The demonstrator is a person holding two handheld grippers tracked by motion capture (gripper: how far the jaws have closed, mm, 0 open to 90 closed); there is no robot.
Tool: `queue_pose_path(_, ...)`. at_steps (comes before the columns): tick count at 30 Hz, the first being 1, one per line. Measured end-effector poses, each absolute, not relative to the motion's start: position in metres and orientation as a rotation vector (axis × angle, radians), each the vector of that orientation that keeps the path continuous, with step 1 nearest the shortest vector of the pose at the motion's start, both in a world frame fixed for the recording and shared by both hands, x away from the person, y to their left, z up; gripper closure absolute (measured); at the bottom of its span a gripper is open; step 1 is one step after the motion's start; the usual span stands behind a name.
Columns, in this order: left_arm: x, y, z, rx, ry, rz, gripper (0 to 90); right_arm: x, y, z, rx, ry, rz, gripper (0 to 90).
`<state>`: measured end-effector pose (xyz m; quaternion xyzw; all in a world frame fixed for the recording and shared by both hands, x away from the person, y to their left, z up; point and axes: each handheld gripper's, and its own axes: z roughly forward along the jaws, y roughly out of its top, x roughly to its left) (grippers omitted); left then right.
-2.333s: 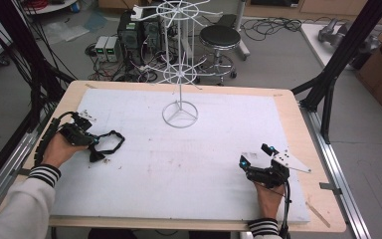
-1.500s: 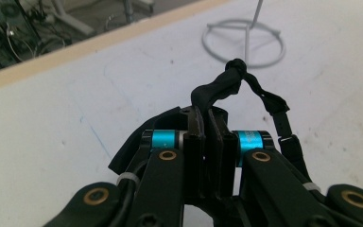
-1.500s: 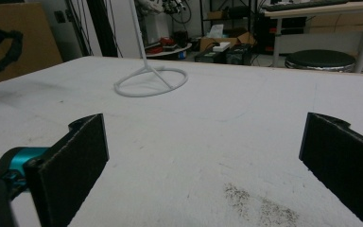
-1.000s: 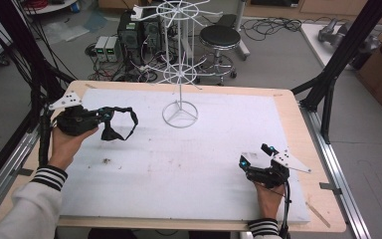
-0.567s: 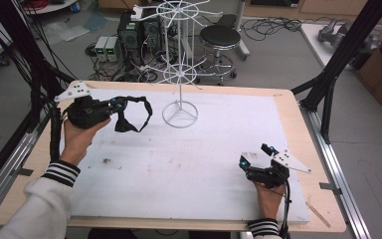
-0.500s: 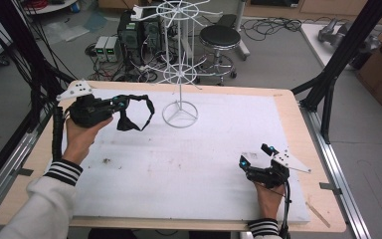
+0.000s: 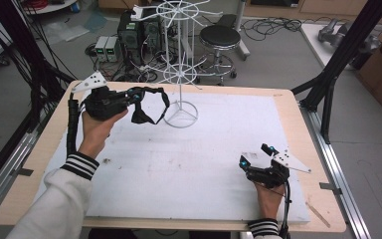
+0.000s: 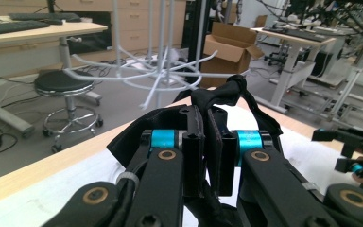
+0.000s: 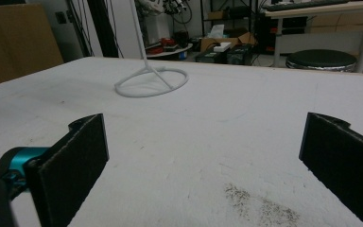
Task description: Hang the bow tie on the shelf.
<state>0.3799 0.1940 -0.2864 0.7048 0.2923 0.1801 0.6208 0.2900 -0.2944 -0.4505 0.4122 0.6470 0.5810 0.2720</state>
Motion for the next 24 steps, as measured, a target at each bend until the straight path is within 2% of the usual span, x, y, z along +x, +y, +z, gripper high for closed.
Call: queue_pose_path(24, 0.412, 0.144, -0.286, 1.612, 0.653, 0.413, 85.1, 0.290, -0.295, -0.451, 1.109, 1.742, 1.569, 1.0)
